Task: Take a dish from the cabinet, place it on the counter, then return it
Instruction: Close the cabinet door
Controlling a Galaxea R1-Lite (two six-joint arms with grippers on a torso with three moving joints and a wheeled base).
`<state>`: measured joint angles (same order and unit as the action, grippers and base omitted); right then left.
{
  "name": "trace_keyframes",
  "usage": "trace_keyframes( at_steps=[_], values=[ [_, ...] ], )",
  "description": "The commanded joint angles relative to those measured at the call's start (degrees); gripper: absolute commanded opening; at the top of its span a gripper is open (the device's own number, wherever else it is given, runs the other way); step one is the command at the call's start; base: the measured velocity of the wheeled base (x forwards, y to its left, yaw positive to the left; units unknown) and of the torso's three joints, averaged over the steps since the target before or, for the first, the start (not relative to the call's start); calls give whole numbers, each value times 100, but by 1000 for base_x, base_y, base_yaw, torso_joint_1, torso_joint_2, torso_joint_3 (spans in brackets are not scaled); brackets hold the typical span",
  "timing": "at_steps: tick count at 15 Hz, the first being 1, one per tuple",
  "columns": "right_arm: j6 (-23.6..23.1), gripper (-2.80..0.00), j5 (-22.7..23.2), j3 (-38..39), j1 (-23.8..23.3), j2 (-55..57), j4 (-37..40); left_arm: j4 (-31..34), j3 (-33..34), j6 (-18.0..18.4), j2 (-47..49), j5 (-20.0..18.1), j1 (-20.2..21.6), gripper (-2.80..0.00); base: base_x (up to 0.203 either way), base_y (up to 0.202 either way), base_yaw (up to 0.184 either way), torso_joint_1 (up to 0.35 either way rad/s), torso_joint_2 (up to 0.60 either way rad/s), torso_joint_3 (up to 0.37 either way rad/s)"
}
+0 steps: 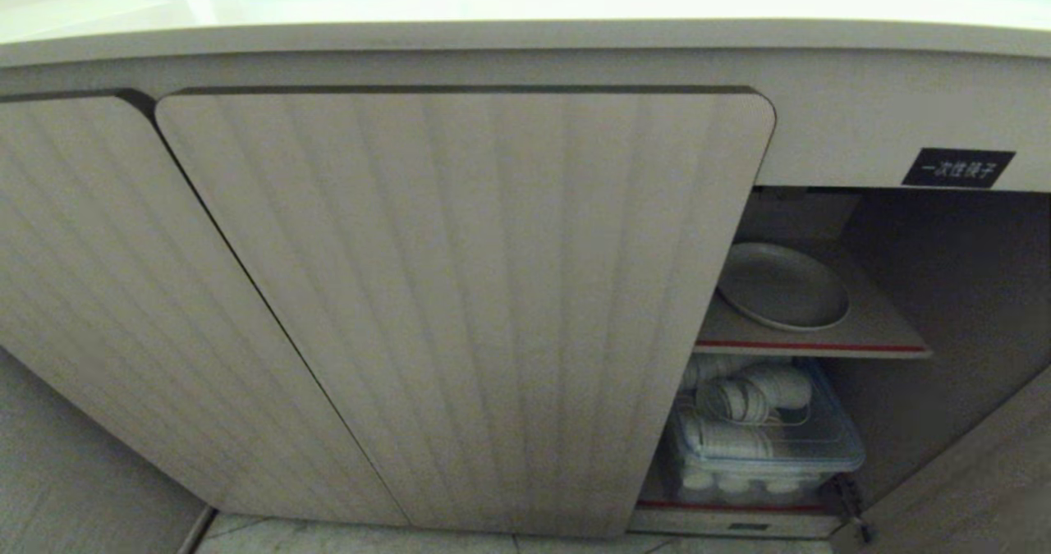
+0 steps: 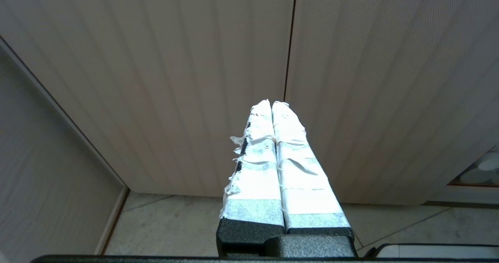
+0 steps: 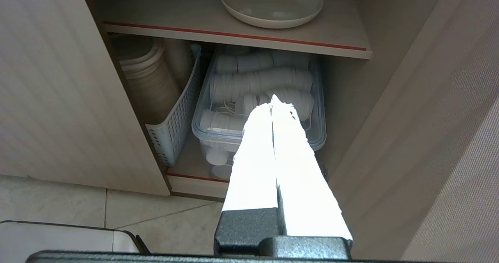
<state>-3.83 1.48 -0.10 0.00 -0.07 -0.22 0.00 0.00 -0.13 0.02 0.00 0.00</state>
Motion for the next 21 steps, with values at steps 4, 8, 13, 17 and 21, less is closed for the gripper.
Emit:
trace_keyframes(
  at_steps=[4,8,13,17,21],
  values=[
    [-4,-280,2,1,0,7,-4,0,0,-4,-2,0,0,-280,-107,0,0,4,3,4],
    [-4,-280,2,1,0,7,-4,0,0,-4,-2,0,0,-280,-195,0,-1,1,0,1],
    [-4,-280,2,1,0,7,-4,0,0,-4,-2,0,0,-280,-194,0,1,1,3,2],
    [-4,-280,2,1,0,7,-4,0,0,-4,-2,0,0,-280,-191,0,1,2,2,3],
    [-4,-280,2,1,0,7,-4,-1,0,-4,-2,0,0,-280,-195,0,-2,0,6,1]
  ],
)
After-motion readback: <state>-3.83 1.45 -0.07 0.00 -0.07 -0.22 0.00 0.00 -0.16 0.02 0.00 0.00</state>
